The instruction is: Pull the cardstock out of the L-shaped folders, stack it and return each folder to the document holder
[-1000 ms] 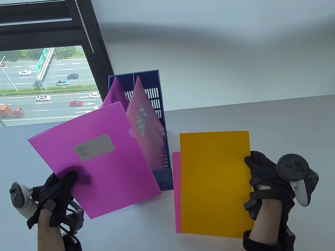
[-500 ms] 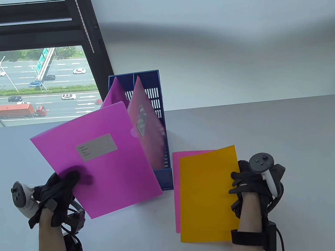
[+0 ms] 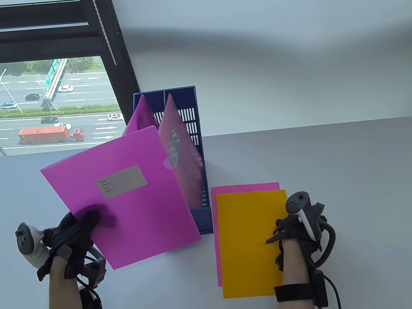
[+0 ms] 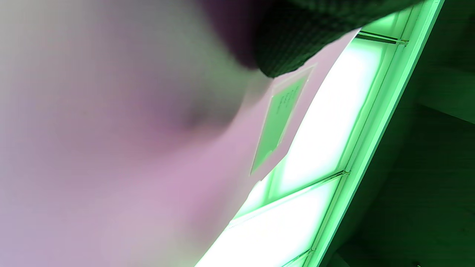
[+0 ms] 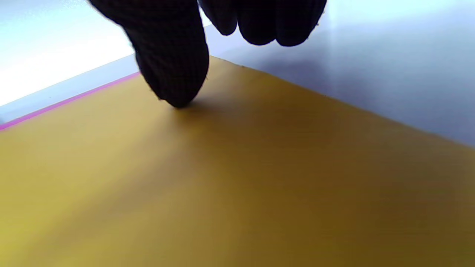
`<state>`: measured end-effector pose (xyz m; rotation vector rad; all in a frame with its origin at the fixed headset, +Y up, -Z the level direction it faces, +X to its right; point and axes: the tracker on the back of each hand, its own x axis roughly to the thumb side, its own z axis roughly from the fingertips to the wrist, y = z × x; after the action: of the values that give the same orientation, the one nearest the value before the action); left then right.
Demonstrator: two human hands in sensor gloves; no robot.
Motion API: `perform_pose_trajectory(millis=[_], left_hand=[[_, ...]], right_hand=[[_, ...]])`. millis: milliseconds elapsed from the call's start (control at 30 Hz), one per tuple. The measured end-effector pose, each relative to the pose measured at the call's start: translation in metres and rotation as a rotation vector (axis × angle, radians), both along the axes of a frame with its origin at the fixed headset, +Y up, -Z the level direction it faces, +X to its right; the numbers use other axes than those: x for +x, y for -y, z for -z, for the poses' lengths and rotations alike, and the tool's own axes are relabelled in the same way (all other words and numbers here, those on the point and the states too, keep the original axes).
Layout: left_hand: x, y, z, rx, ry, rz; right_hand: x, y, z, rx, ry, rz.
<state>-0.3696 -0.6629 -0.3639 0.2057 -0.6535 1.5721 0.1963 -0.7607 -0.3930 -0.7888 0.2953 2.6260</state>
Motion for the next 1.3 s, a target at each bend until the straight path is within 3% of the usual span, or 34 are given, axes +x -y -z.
perform_pose_trajectory(millis=[133,300,467,667,767,967,1133,1300], left_hand=[[0.001,0.000,0.001,0.002,0.005,0.004],[0.006,0.000,0.002,0.004,0.014,0.016],[0.011,-0.002,0.002,0.009,0.024,0.030],[0.020,-0.005,0.001,0.021,0.052,0.026],[0.028,-0.007,0.001,0.028,0.071,0.027],[0.047,-0.011,0.000,0.038,0.100,0.057],[0.071,-0.020,-0.006,0.071,0.129,0.123],[0.086,-0.031,-0.014,0.131,0.084,0.320]], right_hand=[[-0.003,-0.025,-0.003,0.124,-0.018,0.056],[-0.020,-0.086,-0.018,0.390,-0.116,0.127],[-0.046,-0.133,-0.040,0.662,-0.276,0.204],[-0.077,-0.161,-0.058,0.947,-0.474,0.286],[-0.093,-0.165,-0.062,0.991,-0.559,0.389],[-0.115,-0.161,-0.056,0.880,-0.709,0.660],[-0.111,-0.163,-0.055,0.877,-0.740,0.673],[-0.097,-0.170,-0.063,0.995,-0.667,0.662]])
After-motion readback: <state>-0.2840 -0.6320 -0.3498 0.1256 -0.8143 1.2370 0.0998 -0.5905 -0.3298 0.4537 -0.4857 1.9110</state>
